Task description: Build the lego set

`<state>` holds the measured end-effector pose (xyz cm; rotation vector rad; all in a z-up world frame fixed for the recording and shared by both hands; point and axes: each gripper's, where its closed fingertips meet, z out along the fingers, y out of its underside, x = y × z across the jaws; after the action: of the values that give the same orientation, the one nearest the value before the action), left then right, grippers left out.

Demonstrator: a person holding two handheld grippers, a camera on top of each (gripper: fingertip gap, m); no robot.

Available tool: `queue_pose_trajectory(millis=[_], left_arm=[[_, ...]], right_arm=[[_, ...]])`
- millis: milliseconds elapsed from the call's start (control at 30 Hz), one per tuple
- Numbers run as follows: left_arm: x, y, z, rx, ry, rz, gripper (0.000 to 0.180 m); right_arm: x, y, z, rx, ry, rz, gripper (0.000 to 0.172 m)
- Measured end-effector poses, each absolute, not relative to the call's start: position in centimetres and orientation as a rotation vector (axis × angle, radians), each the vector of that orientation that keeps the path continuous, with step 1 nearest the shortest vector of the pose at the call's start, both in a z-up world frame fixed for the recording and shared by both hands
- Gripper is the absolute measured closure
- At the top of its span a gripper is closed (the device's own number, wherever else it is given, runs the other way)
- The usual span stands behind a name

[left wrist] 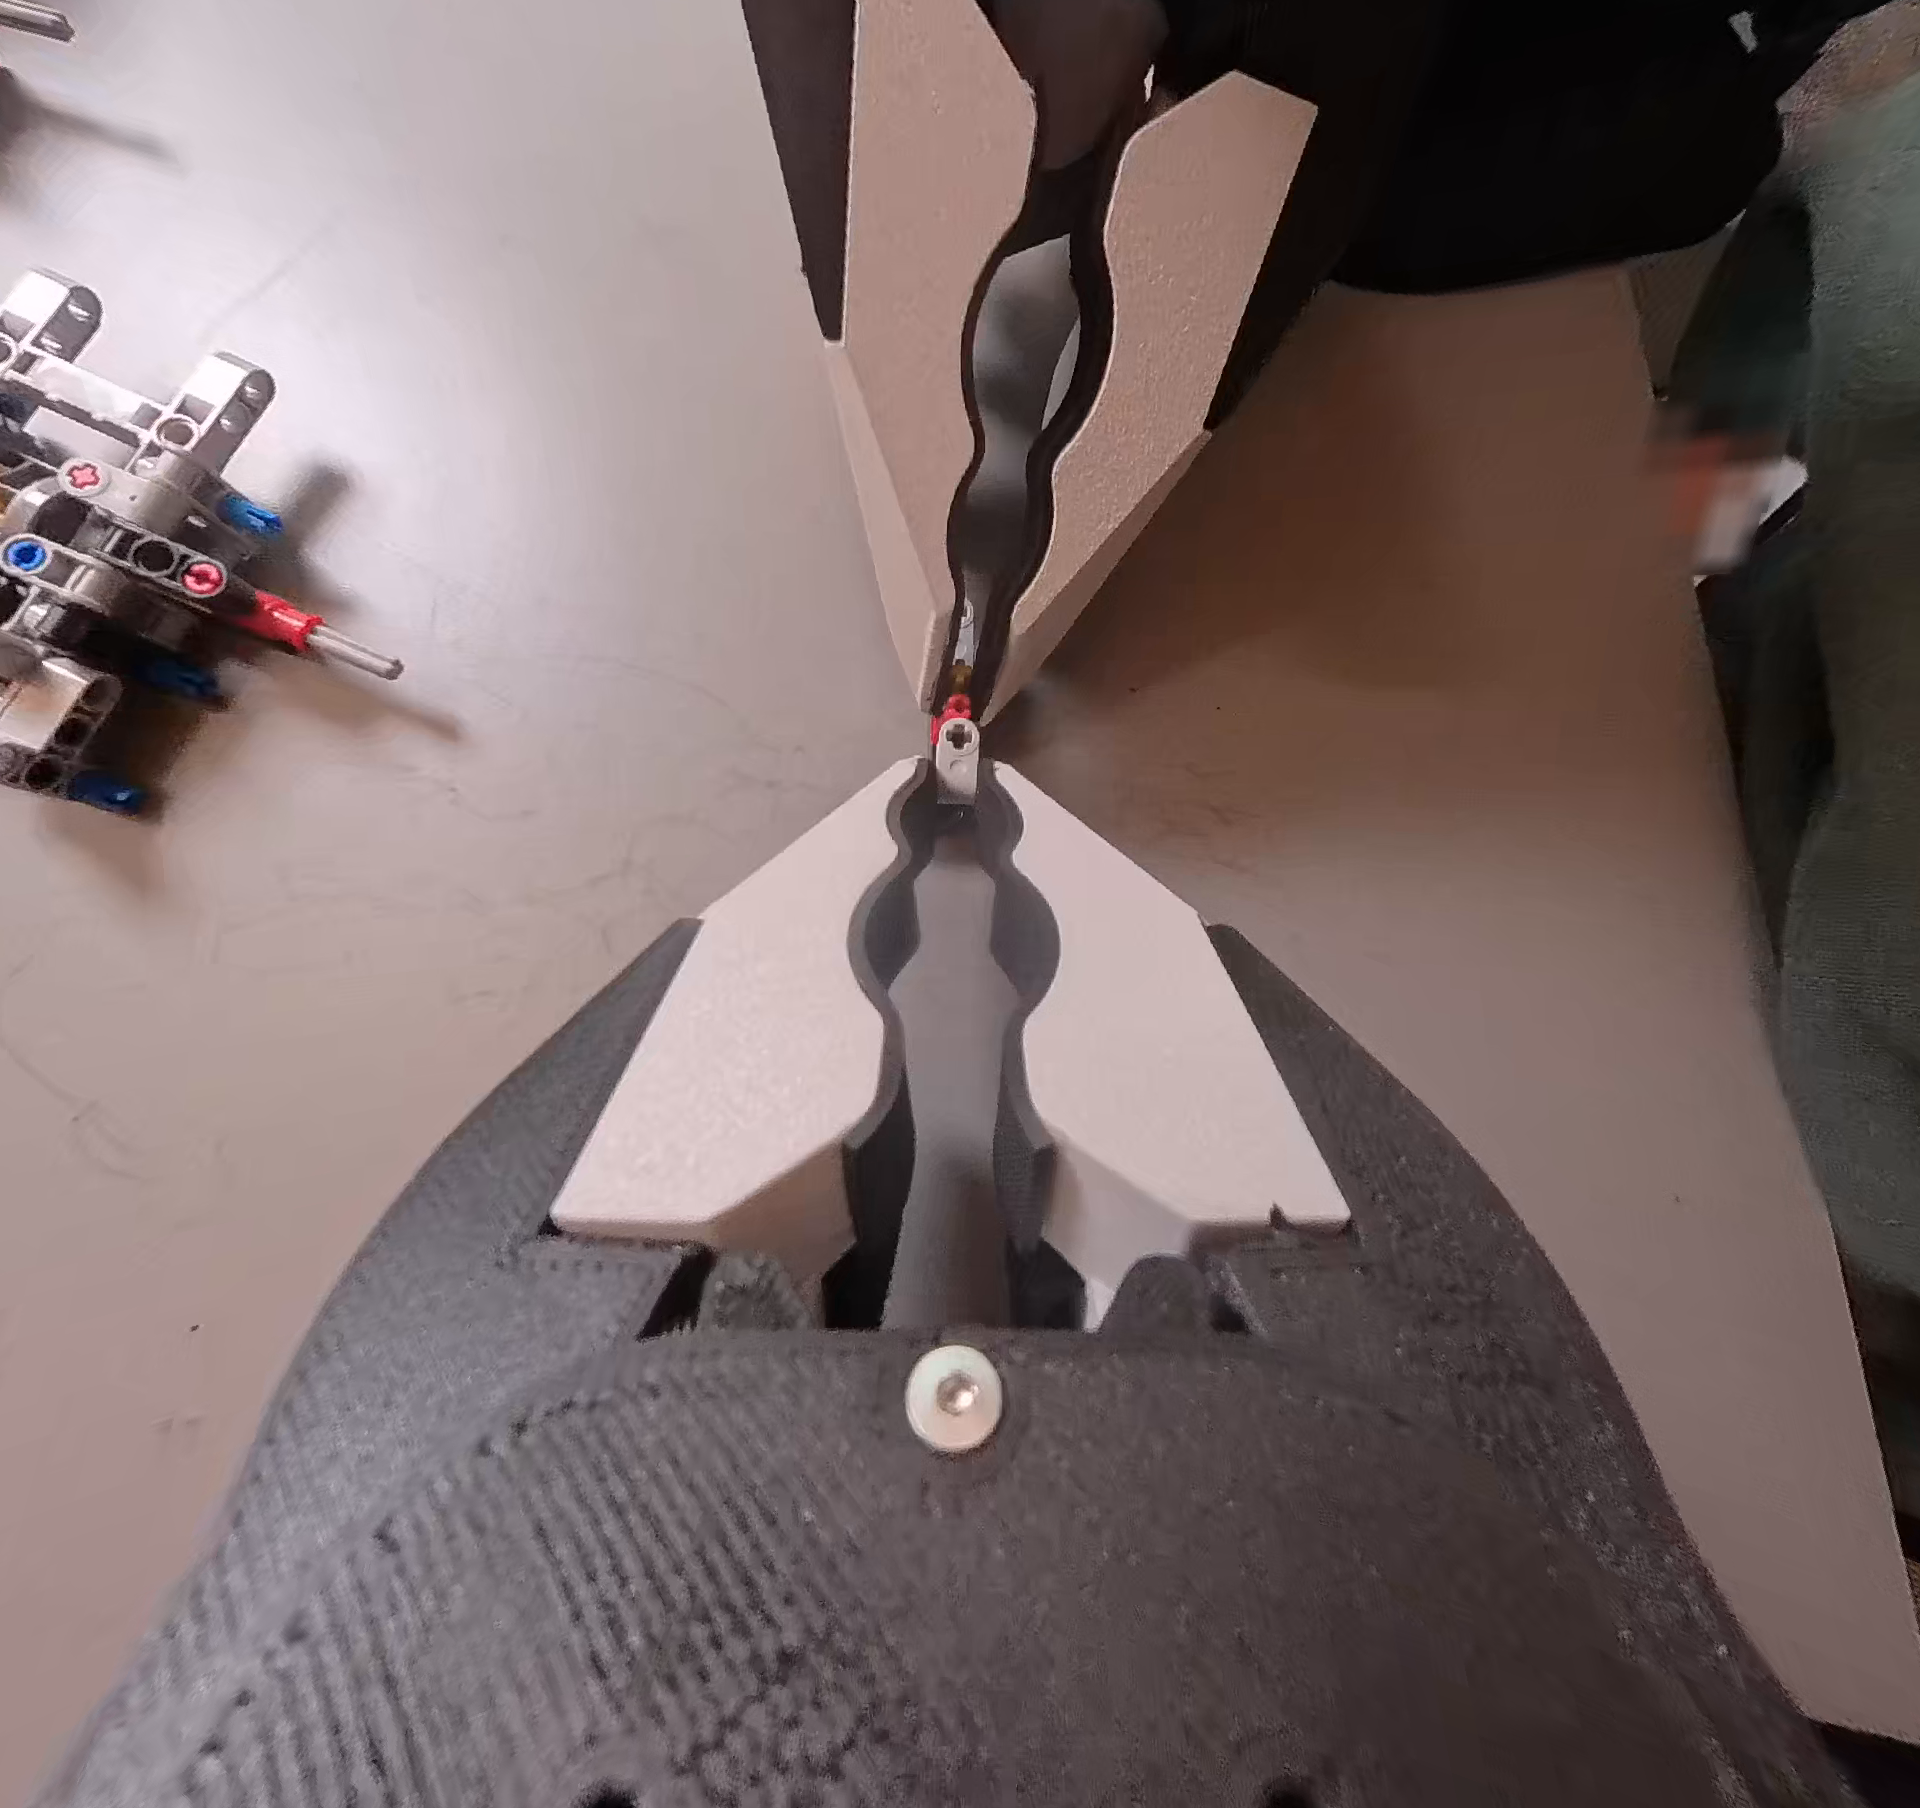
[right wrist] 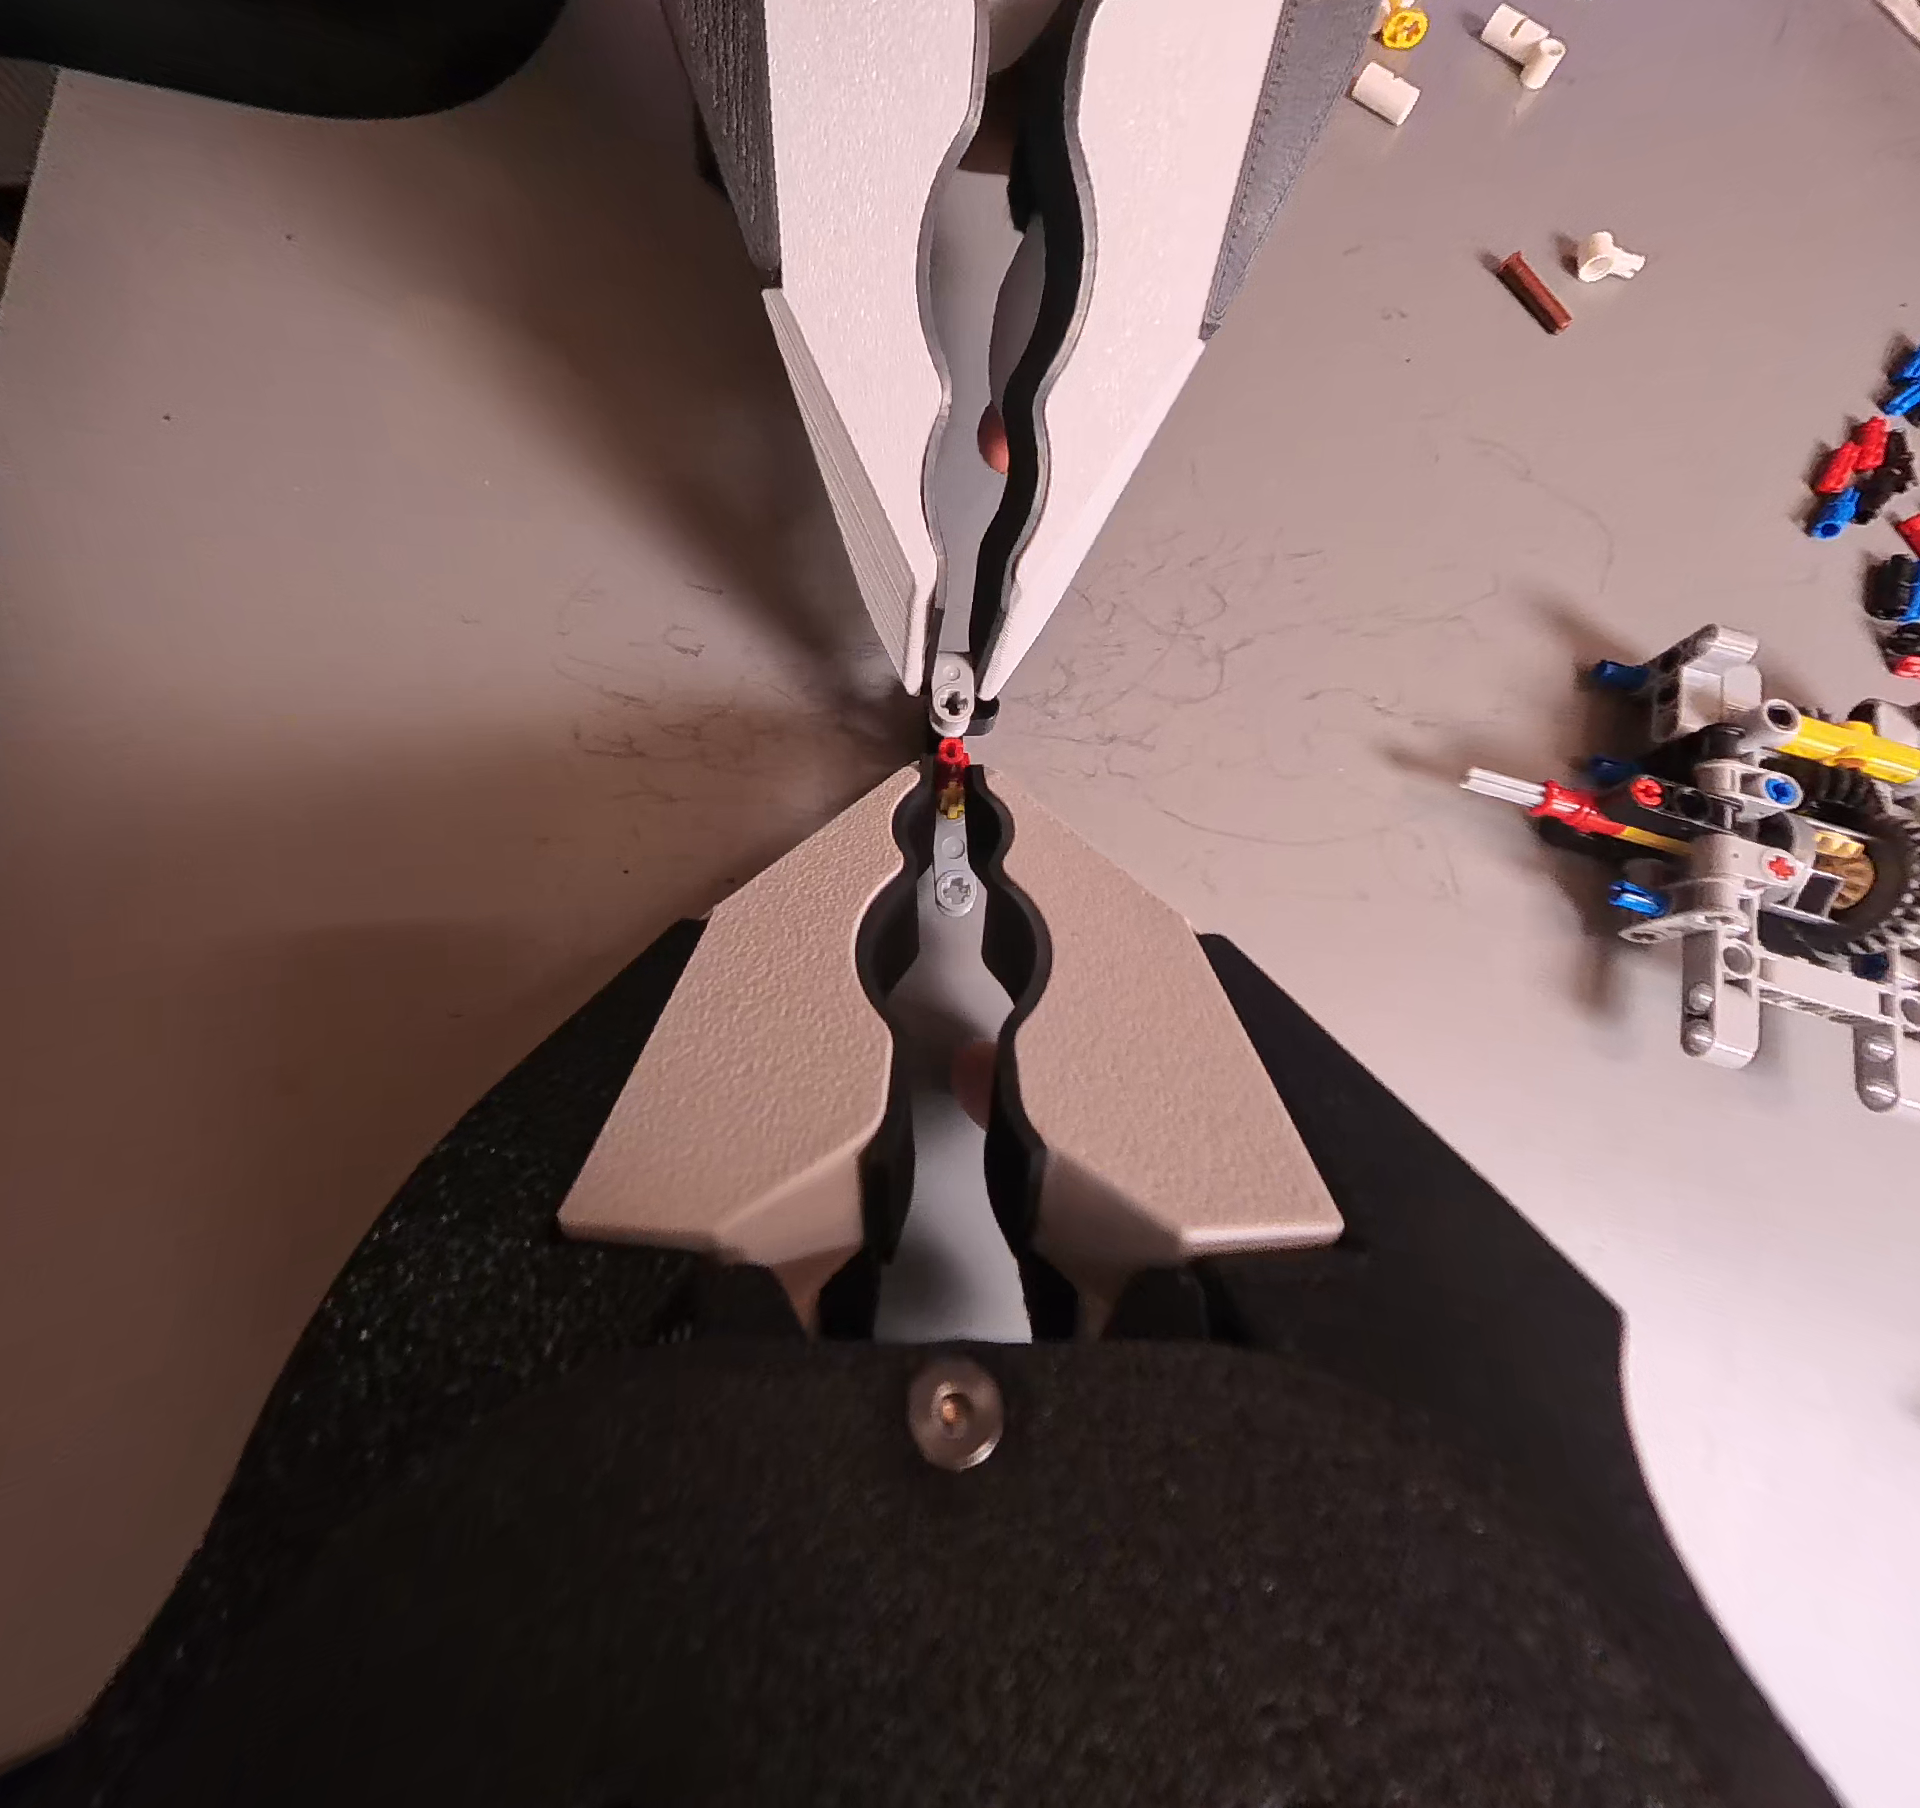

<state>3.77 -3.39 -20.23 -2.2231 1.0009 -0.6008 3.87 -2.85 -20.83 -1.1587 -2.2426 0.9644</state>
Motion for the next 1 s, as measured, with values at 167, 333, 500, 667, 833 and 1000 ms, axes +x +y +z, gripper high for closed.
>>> queue_pose_trajectory(millis=[167, 333, 500, 667, 833, 1000], left_arm=[[3.9, -3.5, -20.4, -2.269, 1.087, -0.557, 0.174], [4.1, -3.6, -20.5, -2.332, 1.173, -0.520, 0.174], [4.0, -3.6, -20.7, -2.403, 1.249, -0.496, 0.174], [3.9, -3.6, -20.8, -2.440, 1.287, -0.483, 0.174], [4.1, -3.6, -20.5, -2.383, 1.224, -0.575, 0.172], [4.6, -3.6, -19.4, -2.240, 1.088, -0.681, 0.166]], right_arm=[[4.1, -2.9, -20.8, -1.175, -2.235, 0.944, 0.168], [4.3, -3.0, -20.8, -1.191, -2.222, 0.940, 0.168], [4.3, -3.0, -20.8, -1.197, -2.216, 0.930, 0.168], [4.3, -3.0, -20.8, -1.200, -2.210, 0.928, 0.168], [4.3, -3.2, -20.8, -1.201, -2.194, 0.950, 0.168], [4.3, -3.4, -20.8, -1.187, -2.202, 0.945, 0.168]])
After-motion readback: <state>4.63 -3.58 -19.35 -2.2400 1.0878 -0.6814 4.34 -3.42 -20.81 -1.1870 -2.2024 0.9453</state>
